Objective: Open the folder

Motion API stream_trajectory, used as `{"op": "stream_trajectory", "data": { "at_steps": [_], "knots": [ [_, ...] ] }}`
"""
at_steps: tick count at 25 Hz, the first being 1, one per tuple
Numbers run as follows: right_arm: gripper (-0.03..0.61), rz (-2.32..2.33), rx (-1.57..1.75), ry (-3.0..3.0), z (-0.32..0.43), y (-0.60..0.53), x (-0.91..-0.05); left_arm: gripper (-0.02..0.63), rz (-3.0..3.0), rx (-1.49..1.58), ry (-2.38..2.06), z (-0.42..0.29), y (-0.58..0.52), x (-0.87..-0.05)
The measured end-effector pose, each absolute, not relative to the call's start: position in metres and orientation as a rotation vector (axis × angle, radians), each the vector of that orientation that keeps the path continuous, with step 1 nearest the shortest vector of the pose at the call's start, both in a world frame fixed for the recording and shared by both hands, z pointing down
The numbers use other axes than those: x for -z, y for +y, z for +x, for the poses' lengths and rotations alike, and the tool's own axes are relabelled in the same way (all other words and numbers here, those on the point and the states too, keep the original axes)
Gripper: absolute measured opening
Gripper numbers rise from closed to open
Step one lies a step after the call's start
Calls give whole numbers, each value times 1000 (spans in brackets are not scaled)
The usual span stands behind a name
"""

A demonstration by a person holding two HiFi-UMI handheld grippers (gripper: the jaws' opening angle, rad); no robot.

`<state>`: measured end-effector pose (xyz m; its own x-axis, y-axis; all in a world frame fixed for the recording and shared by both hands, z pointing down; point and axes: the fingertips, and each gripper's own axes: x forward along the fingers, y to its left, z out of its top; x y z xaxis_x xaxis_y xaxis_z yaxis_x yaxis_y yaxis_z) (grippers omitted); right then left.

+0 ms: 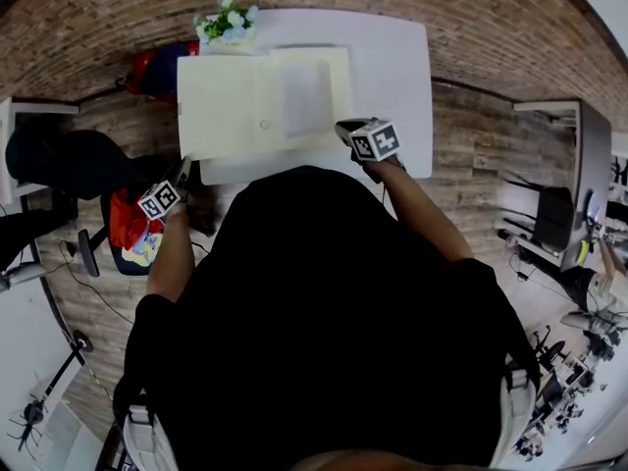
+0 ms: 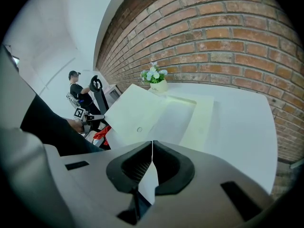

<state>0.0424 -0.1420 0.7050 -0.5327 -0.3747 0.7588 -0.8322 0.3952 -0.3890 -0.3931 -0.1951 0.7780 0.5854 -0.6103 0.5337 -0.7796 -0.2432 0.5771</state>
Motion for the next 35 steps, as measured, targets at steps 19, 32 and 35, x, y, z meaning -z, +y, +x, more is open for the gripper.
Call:
{"op": "stream_trajectory", "data": {
  "at_steps": [19,32,35],
  "knots": [
    [28,1021,-1020,-2099,50,-151,-700,115,2177,-48,-1069,-361,-247,-686],
    [28,1052,-955,-2158,51,-157,-674,70,2425,-14,-1070,-326,-280,-595],
    [28,1073,-941,-2177,51,-161,-664,49,2484,0,-1060,-318,-286,-570]
  ]
}}
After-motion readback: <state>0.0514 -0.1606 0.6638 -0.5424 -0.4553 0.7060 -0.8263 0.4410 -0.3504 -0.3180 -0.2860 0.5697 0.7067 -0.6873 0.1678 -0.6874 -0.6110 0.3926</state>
